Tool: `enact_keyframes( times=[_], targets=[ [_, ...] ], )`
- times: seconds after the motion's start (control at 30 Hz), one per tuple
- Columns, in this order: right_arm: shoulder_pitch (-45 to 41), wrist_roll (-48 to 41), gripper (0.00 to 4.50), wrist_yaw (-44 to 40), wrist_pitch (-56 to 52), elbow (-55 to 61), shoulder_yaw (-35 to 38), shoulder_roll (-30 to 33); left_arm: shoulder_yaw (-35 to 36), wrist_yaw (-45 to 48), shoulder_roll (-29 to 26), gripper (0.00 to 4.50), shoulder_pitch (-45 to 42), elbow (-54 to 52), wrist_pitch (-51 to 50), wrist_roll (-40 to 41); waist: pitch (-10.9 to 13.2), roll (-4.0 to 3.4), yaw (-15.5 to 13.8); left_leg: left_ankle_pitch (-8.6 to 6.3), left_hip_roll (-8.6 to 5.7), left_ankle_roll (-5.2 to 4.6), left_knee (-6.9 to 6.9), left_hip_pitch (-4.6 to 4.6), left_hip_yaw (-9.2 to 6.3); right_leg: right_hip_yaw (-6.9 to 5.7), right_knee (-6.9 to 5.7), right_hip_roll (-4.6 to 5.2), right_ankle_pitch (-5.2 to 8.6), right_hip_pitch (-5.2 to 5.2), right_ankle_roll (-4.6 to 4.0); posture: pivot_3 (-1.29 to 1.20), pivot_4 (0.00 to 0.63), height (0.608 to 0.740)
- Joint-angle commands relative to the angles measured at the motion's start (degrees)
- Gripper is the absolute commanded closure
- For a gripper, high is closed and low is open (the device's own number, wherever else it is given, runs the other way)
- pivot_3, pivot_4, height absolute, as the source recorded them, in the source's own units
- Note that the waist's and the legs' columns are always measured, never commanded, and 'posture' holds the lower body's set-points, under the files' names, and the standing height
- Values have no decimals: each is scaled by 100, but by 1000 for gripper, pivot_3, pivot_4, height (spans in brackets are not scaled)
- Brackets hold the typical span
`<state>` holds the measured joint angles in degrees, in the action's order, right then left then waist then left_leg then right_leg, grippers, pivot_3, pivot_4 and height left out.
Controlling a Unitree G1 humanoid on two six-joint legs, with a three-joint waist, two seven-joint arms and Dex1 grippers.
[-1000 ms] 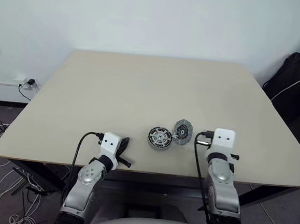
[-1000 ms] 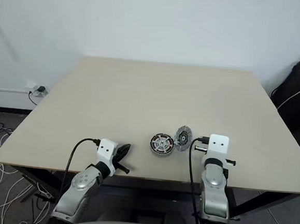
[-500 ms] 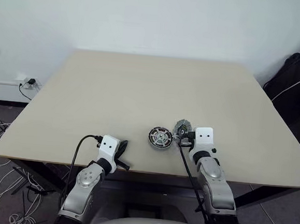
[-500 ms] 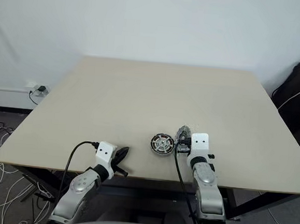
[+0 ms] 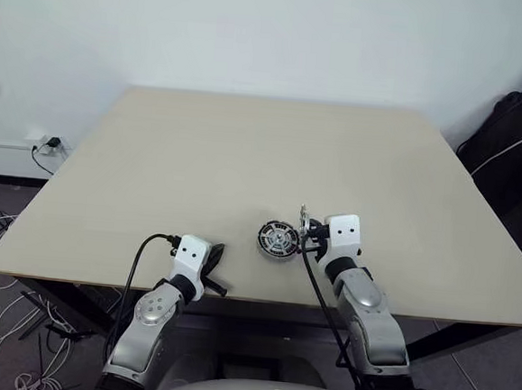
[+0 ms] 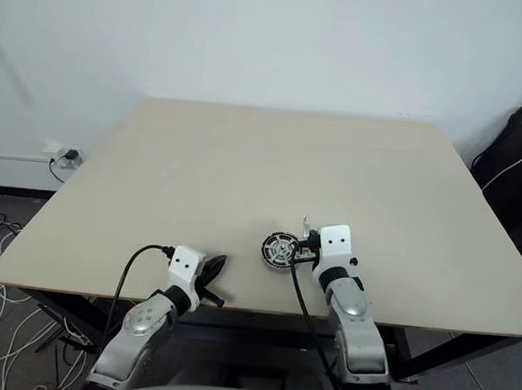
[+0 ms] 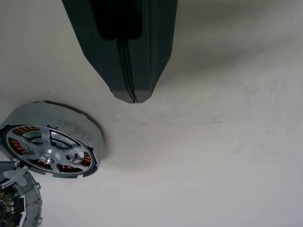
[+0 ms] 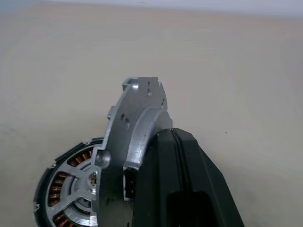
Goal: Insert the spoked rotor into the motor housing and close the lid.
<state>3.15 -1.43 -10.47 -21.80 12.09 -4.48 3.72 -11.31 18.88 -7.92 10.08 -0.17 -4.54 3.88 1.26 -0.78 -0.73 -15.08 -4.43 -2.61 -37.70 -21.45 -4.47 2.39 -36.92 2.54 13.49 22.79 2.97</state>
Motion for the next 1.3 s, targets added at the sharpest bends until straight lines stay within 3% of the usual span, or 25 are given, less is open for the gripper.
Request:
enact_keyframes(
  times=[0.03, 0.97, 1.17, 1.3],
  targets=[
    [-237, -61, 4493, -12, 101, 93, -142, -103, -6, 33, -3, 4500, -88, -194, 49, -14, 0, 0, 0, 0, 0, 1, 0, 0, 0, 0, 0, 0, 0, 0, 1, 0, 0, 740],
    [-1317, 67, 4493, -83, 744, -2849, -537, -572, 39, 4, -14, 4500, -15, -274, 54, -24, -2, 1, 31, -2, 0, 4, 5, 30, 0, -7, -1, -4, -3, -25, 2, 0, 0, 740],
    [-1259, 1, 4493, -279, 860, -2575, -609, -565, 59, -6, -8, 4500, 1, -283, 79, -17, -4, 4, 87, -3, 0, 6, 10, 60, 0, -4, -2, -2, 9, -52, -14, 0, 0, 740],
    [-1002, -233, 4493, -672, 1141, -1700, -676, -510, 67, -20, 6, 4500, 22, -292, 102, -13, 1, 3, 106, -3, 0, 6, 15, 54, 0, -1, 1, -1, 10, -46, -13, 0, 0, 740]
  ],
)
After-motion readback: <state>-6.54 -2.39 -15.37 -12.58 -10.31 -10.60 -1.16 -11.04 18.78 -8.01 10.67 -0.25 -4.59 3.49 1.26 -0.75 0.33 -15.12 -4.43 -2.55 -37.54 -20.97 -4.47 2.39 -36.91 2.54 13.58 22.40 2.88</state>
